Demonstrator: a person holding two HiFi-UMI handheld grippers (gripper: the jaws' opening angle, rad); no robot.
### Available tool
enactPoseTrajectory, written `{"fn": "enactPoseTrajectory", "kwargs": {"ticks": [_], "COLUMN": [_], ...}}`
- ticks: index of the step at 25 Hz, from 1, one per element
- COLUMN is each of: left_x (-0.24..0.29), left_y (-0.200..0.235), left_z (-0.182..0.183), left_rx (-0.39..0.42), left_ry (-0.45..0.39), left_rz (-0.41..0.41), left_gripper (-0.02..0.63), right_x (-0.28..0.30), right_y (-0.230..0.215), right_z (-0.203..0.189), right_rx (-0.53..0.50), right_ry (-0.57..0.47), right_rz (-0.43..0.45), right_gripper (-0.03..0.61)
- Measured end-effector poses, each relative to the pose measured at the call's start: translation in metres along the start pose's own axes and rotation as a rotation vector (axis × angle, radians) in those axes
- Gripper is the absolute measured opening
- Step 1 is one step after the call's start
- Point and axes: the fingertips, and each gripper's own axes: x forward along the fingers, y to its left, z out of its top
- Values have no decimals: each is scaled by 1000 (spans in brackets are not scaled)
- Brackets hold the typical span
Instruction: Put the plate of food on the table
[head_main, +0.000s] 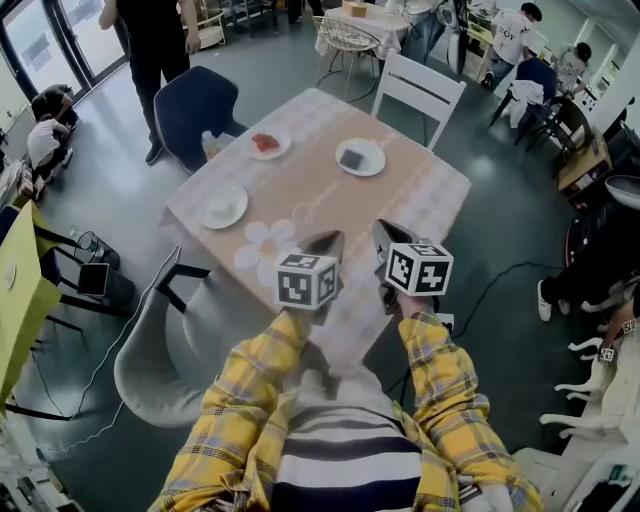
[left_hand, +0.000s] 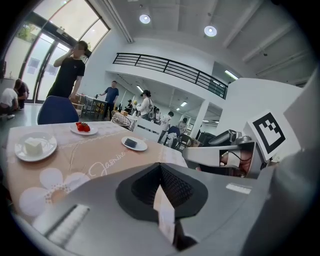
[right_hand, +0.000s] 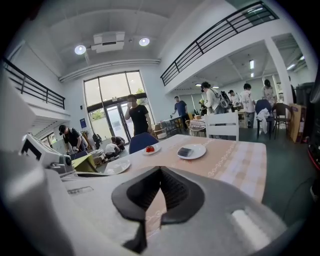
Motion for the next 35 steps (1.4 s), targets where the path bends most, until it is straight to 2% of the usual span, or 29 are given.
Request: {"fn": "enactPoseTrajectory", "kwargs": {"ticks": [12, 24, 35], "left_x": [-47, -63, -66], "left_y": [-43, -64, -55], "left_z": [-9, -49, -57], "left_rx": [36, 21, 10], "left_ry": [-88, -61, -53], "left_rz": [-75, -100, -65], "left_gripper": [3, 3, 2], "right_x": [-60, -89, -86], "right_y": [28, 45, 51], "right_z": [-40, -94, -87], "right_rx": [-9, 25, 34], "right_ry": [-27, -4, -32], "right_rz": [-24, -44, -23], "right_gripper": [-3, -5, -5]}}
